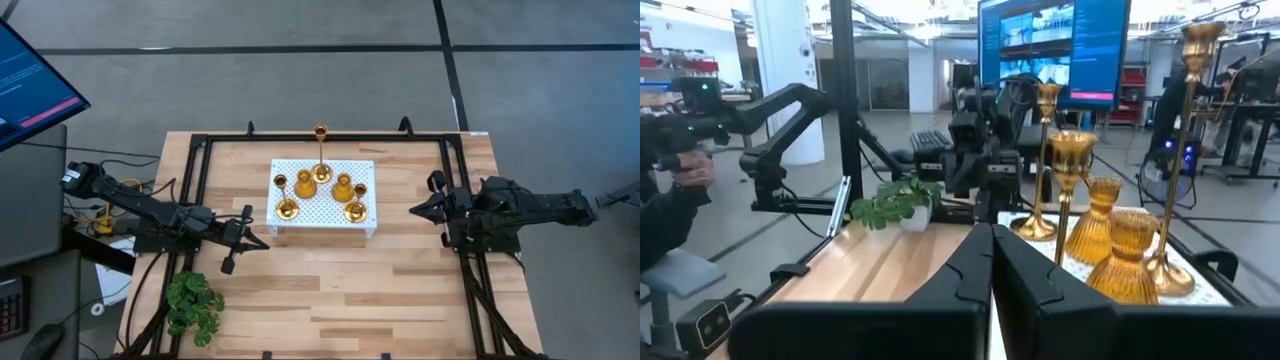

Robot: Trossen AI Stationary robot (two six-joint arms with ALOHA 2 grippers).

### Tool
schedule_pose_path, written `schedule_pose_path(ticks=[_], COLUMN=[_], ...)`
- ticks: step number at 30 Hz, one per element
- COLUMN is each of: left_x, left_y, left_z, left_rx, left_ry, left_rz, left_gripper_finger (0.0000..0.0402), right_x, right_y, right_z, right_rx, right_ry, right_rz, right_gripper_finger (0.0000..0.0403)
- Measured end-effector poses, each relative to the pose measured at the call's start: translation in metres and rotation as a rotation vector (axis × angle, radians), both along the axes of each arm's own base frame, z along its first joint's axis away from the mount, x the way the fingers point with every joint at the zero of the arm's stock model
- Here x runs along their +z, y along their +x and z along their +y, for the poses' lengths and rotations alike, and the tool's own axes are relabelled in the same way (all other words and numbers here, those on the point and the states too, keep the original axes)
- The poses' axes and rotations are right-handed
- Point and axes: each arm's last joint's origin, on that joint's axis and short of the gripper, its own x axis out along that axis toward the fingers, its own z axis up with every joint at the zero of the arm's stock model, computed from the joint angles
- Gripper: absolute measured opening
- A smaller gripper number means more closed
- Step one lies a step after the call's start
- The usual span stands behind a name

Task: Pick & Place candle stick holders
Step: Return to Home Position

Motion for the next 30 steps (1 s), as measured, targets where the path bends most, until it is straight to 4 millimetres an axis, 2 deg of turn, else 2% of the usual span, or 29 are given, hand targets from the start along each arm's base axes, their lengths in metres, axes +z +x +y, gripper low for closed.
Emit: schedule_pose_path(ticks=[15, 27, 30], left_x=[0.000, 0.000, 0.000], left_y=[0.000, 0.000, 0.000], left_z=[0.000, 0.000, 0.000], left_rx=[0.000, 0.000, 0.000], left_ry=[0.000, 0.000, 0.000], left_rz=[0.000, 0.000, 0.000], left_gripper_finger=[0.0008, 0.0008, 0.0008], right_x=[-0.046, -0.073, -0.072], right_y=[-0.006, -0.003, -0.003], right_z=[0.000, 0.000, -0.001], right_rx=[0.001, -0.002, -0.004], right_ry=[0.013, 0.011, 0.012], right_rz=[-0.030, -0.022, -0.034], right_gripper_finger=[0.0000, 0.0000, 0.0000])
